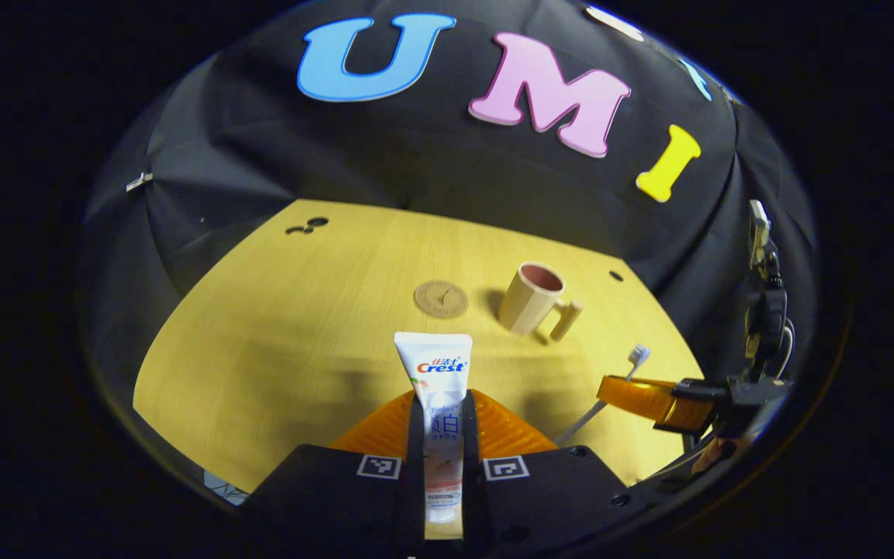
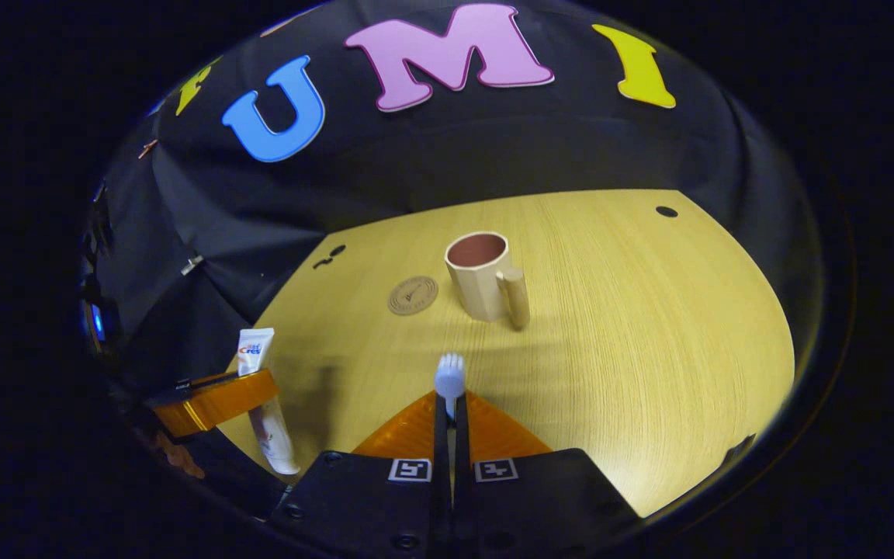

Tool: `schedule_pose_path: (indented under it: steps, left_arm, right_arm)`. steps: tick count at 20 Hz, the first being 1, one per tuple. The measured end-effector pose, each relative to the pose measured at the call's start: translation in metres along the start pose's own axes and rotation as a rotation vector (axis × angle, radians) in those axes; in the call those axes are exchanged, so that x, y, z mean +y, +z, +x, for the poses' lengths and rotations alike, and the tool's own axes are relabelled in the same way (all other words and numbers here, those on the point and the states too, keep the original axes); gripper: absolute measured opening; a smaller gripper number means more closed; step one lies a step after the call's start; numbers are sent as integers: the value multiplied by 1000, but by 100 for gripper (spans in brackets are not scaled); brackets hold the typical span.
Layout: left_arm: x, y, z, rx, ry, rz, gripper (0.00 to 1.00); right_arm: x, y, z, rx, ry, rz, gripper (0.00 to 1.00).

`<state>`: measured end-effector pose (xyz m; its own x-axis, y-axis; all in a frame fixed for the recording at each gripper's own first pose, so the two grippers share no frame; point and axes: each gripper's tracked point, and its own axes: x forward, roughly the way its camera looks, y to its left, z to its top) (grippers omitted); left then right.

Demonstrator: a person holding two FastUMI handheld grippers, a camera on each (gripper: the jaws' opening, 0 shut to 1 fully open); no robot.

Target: Put the toothbrush and toothpaste on the desktop into the cup, then pick up the cup and place it on the coaster on the desktop.

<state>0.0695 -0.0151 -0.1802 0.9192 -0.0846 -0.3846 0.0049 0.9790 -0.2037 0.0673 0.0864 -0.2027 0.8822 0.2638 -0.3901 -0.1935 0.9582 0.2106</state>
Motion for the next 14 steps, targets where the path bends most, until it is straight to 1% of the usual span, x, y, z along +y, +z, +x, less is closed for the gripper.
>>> schedule_pose_path:
  steps: [3,7,11,14]
  left_arm:
    - [-25,42,8,-95,-50,-20,24]
    - [-62,100,27,-206,-138,-76,24]
    - [-107,169,42,-382,-275,-144,24]
    - [-127,200,60,-485,-354,-172,24]
  right_arm:
    - [1,26,-12,-60,20,-16,5]
    - [-8,57,-24,-108,18,-48,5]
    - [-26,79,-31,-135,7,-55,5]
    - [-43,89,-34,-144,-5,-40,5]
